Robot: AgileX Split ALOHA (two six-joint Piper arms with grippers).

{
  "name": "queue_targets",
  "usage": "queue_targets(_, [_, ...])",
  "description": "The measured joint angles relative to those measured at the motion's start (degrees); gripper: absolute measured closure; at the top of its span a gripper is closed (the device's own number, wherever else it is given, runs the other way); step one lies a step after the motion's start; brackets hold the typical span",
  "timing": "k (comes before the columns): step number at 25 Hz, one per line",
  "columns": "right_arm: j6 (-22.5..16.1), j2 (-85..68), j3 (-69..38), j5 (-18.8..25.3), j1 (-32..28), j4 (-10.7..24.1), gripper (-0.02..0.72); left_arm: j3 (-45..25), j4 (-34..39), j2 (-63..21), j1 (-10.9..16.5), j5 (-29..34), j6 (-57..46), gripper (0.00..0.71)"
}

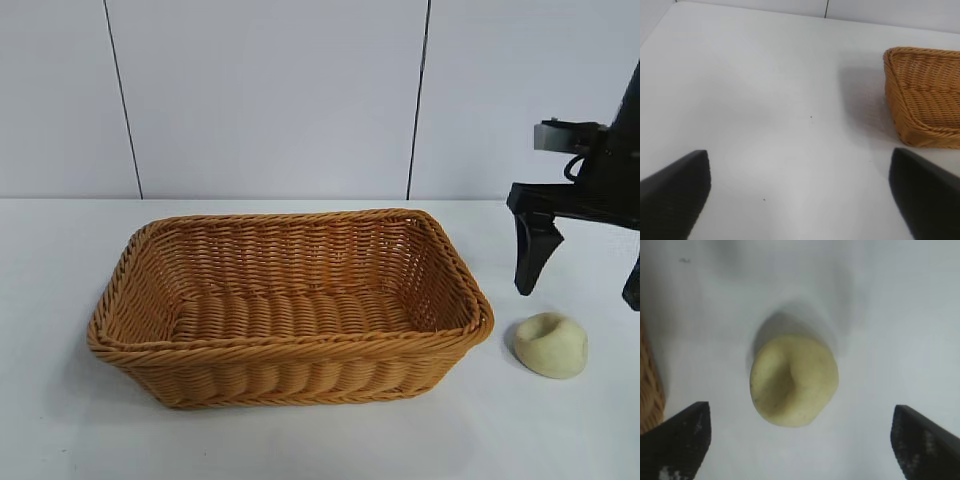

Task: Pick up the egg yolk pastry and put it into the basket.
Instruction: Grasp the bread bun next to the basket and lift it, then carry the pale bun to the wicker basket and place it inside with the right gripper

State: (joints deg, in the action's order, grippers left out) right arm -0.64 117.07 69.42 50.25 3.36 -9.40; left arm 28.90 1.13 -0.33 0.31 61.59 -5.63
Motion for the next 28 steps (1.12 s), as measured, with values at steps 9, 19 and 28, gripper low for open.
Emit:
queue_targets(9, [0.0,1.4,0.3,-0.3,0.0,-0.5,0.511,0.0,0.0,0.0,0.0,0.0,0.0,0.015])
queue_targets(19, [0.2,-0.6,8.9,11.9,0.0,-0.2,0.643,0.0,0.0,0.0,0.0,0.0,0.0,0.015])
queue_targets(28, [0.6,-10.1,15.1,14.9,3.4,0.7,0.647,0.0,0.0,0.0,0.0,0.0,0.0,0.015])
